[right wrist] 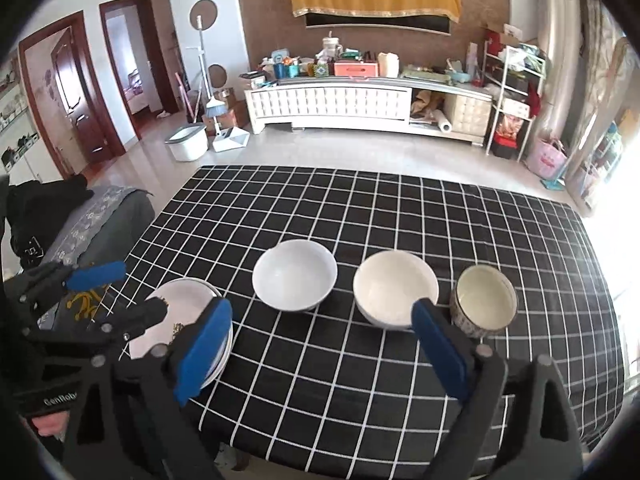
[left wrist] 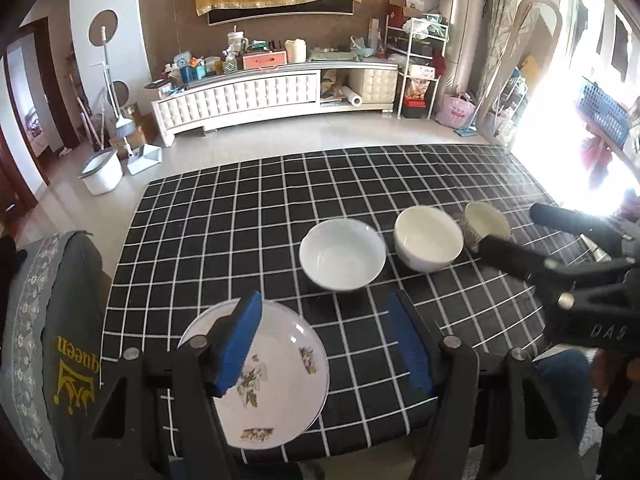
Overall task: Organize plates and bowls
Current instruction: 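Move the right gripper over to the plain white bowl, then grasp the rim of the plain white bowl with the right gripper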
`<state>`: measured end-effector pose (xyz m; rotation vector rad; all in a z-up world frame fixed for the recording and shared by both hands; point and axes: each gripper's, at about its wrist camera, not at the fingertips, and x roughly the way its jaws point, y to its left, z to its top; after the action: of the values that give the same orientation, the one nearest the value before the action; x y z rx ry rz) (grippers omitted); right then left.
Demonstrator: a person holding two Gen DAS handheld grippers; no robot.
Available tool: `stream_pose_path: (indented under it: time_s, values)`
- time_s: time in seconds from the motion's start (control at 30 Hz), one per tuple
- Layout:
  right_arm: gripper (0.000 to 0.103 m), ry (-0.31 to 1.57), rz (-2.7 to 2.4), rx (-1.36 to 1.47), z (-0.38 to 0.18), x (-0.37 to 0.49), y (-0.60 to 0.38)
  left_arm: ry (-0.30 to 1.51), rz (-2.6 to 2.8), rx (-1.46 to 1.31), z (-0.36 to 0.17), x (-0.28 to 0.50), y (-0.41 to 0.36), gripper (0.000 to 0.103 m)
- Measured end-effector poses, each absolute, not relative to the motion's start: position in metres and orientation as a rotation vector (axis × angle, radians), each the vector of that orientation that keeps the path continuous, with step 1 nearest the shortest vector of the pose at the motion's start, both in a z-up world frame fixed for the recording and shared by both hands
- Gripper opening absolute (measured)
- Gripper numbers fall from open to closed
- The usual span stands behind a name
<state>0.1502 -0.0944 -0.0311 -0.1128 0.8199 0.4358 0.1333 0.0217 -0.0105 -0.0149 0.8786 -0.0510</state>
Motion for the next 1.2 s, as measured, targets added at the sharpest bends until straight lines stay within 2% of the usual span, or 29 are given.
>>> stream_pose_path:
  time_s: [0.33, 0.8, 0.83, 0.9, 1.07, 1.2]
  values:
    - [0.097, 0.887, 0.437, -0.111, -0.036, 0.196, -0.09, 0.962, -0.097, -0.1, -0.02, 0.182, 0.036, 0.064]
    - [0.096, 1.199, 0.475, 0.091, -0.11, 0.28, -0.078, 1.166, -0.148, -0.42, -0.098, 0.263, 0.081, 0.064]
    - [0.094, 1.215, 0.479, 0.106, -0.113, 0.284, -0.077, 1.172, -0.147, -0.433, -0.101, 0.267, 0.083, 0.064]
    - [0.082, 1.242, 0.492, 0.122, -0.119, 0.291, -0.075, 1.187, -0.159, -0.483, -0.111, 0.278, 0.089, 0.064]
    - [0.062, 1.328, 0.487, 0.14, -0.139, 0.306, -0.069, 1.192, -0.185, -0.573, -0.123, 0.293, 0.097, 0.063]
    - [0.058, 1.35, 0.487, 0.125, -0.146, 0.311, -0.065, 1.2, -0.204, -0.57, -0.132, 0.298, 0.096, 0.055]
